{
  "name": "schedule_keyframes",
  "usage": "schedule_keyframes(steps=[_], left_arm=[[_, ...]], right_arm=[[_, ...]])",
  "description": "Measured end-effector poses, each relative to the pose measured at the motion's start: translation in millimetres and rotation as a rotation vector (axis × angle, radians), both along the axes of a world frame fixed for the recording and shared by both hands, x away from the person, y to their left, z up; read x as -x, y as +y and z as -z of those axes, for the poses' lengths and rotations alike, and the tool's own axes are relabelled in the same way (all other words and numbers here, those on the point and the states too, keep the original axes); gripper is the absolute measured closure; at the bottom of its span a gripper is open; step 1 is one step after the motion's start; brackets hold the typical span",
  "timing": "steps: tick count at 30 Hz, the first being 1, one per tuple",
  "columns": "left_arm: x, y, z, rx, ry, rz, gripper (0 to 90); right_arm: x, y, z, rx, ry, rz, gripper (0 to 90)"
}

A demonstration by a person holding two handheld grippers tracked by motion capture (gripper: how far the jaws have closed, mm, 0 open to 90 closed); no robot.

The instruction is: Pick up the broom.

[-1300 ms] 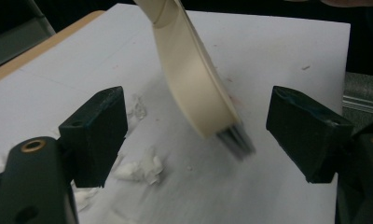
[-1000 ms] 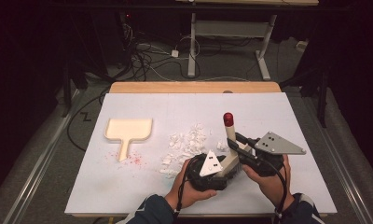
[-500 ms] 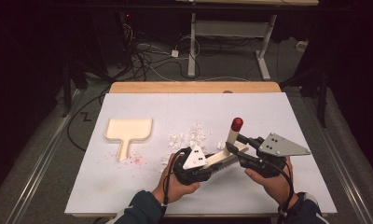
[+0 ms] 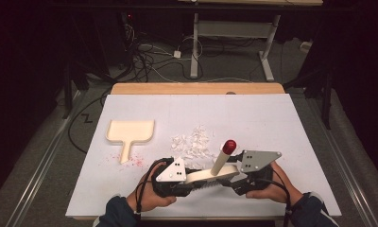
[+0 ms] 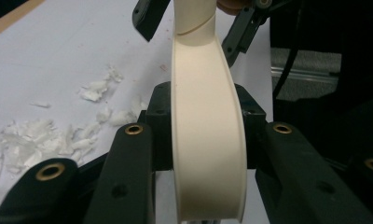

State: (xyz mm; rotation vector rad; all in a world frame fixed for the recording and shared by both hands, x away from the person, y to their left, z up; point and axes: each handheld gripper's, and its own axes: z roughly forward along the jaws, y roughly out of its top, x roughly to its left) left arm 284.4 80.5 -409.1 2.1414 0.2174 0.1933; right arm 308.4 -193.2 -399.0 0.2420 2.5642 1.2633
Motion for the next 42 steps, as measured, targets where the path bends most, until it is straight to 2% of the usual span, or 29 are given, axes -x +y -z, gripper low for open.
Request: schedule_keyframes(steps=[1, 3, 5, 6, 8, 11, 12, 13, 14, 15, 16, 18, 20, 22, 25, 27, 31, 34, 36, 38, 42], left_arm=[[0.8, 0.2, 0.9, -0.002, 0.006, 0.012, 64.7], [1.5, -0.4, 2.7, -0.003, 0.02, 0.036, 64.7], [1.8, -2.3, 4.1, -0.006, 0.025, 0.047, 64.4], [1.3, -2.3, 4.7, -0.003, 0.027, 0.046, 64.3], [0.3, -2.3, 5.4, -0.005, 0.028, 0.048, 64.3], [0.8, -2.9, 5.6, -0.007, 0.004, 0.029, 61.5], [0.8, -2.7, 5.1, -0.006, -0.01, 0.009, 59.1], [-0.2, -1.2, 4.1, 0.001, -0.01, 0.004, 52.9], [-0.6, 0.7, 3.4, 0.01, -0.011, 0.008, 50.4], [0.1, 1.9, 2.6, 0.001, -0.034, -0.009, 49.8], [1.0, 3.0, 2.0, -0.006, -0.05, -0.026, 47.4], [3.0, 6.1, 0.8, -0.009, -0.09, -0.071, 44.1], [7.2, 10.8, 0.4, 0.006, -0.136, -0.147, 37.9], [11.3, 17.9, 0.8, 0.004, -0.183, -0.22, 28.9], [14.7, 34.7, 4.2, -0.009, -0.209, -0.306, 22.7], [16.6, 48.5, 8.9, -0.02, -0.211, -0.356, 21.4], [21.4, 74.6, 24.4, -0.091, -0.218, -0.46, 19.0], [25.3, 92.8, 36.5, -0.122, -0.203, -0.506, 16.8], [26.7, 103.0, 43.5, -0.129, -0.189, -0.537, 16.8], [27.8, 111.7, 47.1, -0.148, -0.198, -0.566, 16.8], [27.9, 125.2, 53.2, -0.138, -0.177, -0.615, 16.8]], right_arm=[[0.5, 3.0, 3.5, -0.003, 0.011, -0.021, 35.5], [-0.4, 9.8, 10.9, 0.021, 0.045, -0.066, 35.8], [0.7, 15.2, 16.7, 0.028, 0.07, -0.104, 44.5], [0.9, 17.0, 18.7, 0.025, 0.065, -0.126, 47.7], [1.7, 17.4, 20.0, 0.002, 0.089, -0.139, 53.8], [1.8, 17.3, 19.8, 0.012, 0.074, -0.16, 59.2], [2.9, 17.4, 19.6, 0.015, 0.064, -0.163, 61.6], [4.3, 17.8, 19.1, 0.02, 0.063, -0.167, 65.7], [5.6, 18.0, 18.4, 0.021, 0.068, -0.181, 67.8], [7.0, 18.4, 17.7, 0.03, 0.055, -0.174, 67.9], [8.1, 18.9, 16.7, 0.041, 0.036, -0.16, 68.2], [7.1, 18.1, 15.5, 0.038, 0.033, -0.147, 68.1], [5.8, 15.6, 14.6, 0.025, 0.018, -0.109, 68.1], [1.5, 10.5, 12.8, -0.01, 0.0, -0.067, 68.2], [-4.0, 0.8, 7.5, -0.039, -0.009, -0.028, 68.1], [-6.9, -4.8, 3.4, -0.042, -0.028, -0.001, 68.1], [-15.1, -15.3, -3.1, -0.06, -0.029, 0.074, 68.1], [-21.3, -22.7, -5.7, -0.069, -0.029, 0.131, 68.1], [-24.7, -27.8, -6.9, -0.072, -0.028, 0.163, 68.2], [-28.2, -31.7, -8.5, -0.064, -0.038, 0.216, 68.2], [-34.8, -39.4, -10.5, -0.074, -0.038, 0.284, 68.2]])
